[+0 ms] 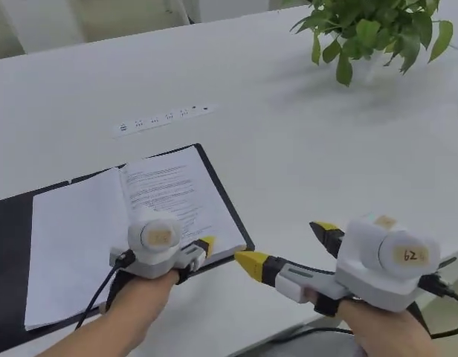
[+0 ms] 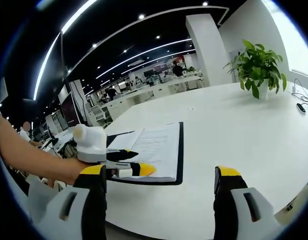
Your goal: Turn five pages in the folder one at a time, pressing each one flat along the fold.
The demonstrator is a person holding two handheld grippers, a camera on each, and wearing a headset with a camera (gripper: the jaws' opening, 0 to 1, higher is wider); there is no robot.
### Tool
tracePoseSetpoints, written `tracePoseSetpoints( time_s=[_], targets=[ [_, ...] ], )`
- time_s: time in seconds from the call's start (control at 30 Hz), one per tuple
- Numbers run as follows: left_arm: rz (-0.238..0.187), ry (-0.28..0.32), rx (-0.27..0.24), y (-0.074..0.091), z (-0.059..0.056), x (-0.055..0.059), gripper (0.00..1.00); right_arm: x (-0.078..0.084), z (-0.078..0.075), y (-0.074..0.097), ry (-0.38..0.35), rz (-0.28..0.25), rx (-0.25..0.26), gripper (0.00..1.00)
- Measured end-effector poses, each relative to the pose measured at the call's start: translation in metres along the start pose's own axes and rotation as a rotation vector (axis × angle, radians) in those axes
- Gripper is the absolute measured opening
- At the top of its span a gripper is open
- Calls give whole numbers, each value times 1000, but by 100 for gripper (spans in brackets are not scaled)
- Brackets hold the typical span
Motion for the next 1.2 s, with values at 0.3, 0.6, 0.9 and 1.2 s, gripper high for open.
tracePoseSetpoints(
  time_s=[0.3, 0.6, 0.9, 1.2],
  targets=[
    [-36, -21, -6, -3, -7, 14, 50, 3, -3, -3, -17, -2, 15, 88],
    [-68, -3, -24, -4, -3, 15, 34, 6, -4, -5, -21, 7, 16, 87],
    [-83, 16, -42, -5, 2, 14, 20, 11, -5, -5, -27, 23, 17, 86],
    [-81, 78, -77, -4, 12, 14, 4, 10, -6, -17, -13, 41, -12, 83]
  ],
)
Point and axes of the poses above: the centre of the closed fingertips' face, and the gripper's own axes: y roughly backward along the fingers, z roughly to its left, x roughly out of its underside, the point moved 5 cm from there along y, roughly backward along the fingers, and after that the axes turned 7 degrees about x, right-handed, at the moved point
